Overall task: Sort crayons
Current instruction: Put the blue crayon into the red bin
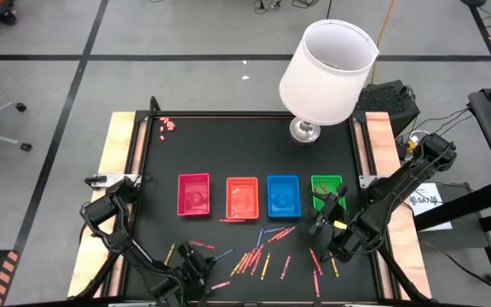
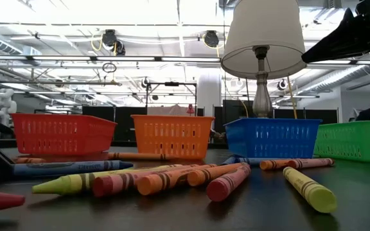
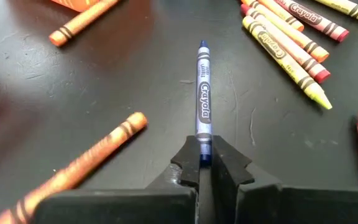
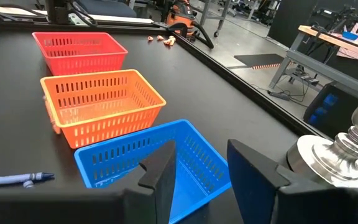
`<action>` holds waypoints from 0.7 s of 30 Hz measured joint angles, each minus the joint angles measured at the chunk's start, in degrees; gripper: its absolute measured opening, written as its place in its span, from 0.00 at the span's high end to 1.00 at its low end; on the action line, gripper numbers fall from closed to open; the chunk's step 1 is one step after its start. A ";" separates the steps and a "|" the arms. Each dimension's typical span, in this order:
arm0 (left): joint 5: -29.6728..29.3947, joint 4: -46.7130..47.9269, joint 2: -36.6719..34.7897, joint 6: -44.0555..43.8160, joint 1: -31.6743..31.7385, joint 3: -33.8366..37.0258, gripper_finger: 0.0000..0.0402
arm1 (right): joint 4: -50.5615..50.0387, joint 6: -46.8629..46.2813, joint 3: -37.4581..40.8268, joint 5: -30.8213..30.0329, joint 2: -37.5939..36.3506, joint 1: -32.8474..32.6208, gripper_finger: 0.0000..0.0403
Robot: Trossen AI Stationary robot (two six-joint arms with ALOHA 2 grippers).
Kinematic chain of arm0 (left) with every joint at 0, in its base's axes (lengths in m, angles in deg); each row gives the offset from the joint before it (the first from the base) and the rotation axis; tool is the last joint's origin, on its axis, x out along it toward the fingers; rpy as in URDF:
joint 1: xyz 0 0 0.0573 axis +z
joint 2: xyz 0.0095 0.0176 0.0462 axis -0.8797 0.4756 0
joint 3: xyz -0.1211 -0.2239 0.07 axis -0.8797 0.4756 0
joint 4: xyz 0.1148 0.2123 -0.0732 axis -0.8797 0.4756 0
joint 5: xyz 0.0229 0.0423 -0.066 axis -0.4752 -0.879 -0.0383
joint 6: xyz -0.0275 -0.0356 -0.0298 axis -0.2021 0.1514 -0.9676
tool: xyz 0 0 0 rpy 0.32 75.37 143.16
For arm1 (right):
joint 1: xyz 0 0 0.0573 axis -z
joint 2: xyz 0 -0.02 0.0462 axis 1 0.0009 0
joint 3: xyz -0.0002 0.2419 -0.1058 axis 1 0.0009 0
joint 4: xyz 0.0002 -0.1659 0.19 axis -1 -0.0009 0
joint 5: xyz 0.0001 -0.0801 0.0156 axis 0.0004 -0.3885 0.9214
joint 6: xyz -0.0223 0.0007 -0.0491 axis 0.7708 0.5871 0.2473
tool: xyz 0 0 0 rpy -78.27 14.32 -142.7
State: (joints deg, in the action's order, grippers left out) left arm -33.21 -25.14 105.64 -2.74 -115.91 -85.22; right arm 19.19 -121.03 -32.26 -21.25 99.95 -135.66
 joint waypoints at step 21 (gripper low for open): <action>-1.22 3.77 -5.54 2.54 0.19 0.24 0.97 | 0.03 0.00 0.00 0.00 0.00 0.00 0.68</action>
State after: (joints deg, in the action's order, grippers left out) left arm -34.43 -21.38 100.10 -0.21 -115.71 -84.98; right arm 19.22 -121.03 -32.26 -21.25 99.95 -135.66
